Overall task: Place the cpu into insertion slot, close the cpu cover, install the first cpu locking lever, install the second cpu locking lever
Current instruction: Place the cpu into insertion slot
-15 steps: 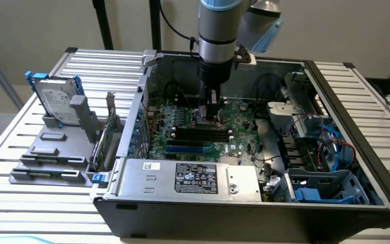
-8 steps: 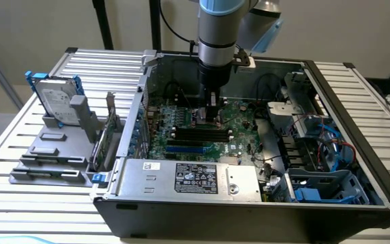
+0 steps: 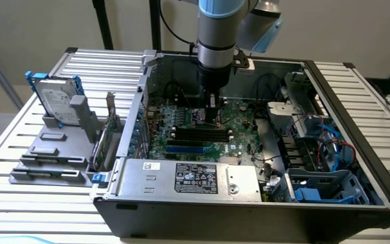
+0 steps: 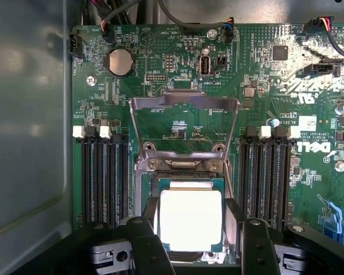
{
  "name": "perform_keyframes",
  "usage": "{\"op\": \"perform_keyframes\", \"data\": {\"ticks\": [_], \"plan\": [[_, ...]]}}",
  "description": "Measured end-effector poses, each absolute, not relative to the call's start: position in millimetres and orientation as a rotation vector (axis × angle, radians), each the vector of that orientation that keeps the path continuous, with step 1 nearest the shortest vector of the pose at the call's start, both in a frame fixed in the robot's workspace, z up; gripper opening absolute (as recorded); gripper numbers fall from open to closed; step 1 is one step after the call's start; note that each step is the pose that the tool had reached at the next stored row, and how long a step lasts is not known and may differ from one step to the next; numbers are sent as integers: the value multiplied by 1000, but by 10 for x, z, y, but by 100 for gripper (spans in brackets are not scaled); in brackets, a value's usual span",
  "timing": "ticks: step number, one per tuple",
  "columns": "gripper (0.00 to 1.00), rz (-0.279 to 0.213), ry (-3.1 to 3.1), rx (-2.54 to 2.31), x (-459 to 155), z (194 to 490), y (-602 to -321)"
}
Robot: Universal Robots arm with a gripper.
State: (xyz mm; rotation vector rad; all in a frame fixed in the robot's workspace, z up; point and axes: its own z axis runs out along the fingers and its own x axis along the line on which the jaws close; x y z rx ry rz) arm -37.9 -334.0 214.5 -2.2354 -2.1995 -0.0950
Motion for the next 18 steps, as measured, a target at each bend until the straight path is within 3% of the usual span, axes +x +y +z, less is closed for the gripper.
{"op": "perform_keyframes", "data": {"ticks": [18], "plan": [[54,-95,-2183,-2251,-389,2059,-3304]]}}
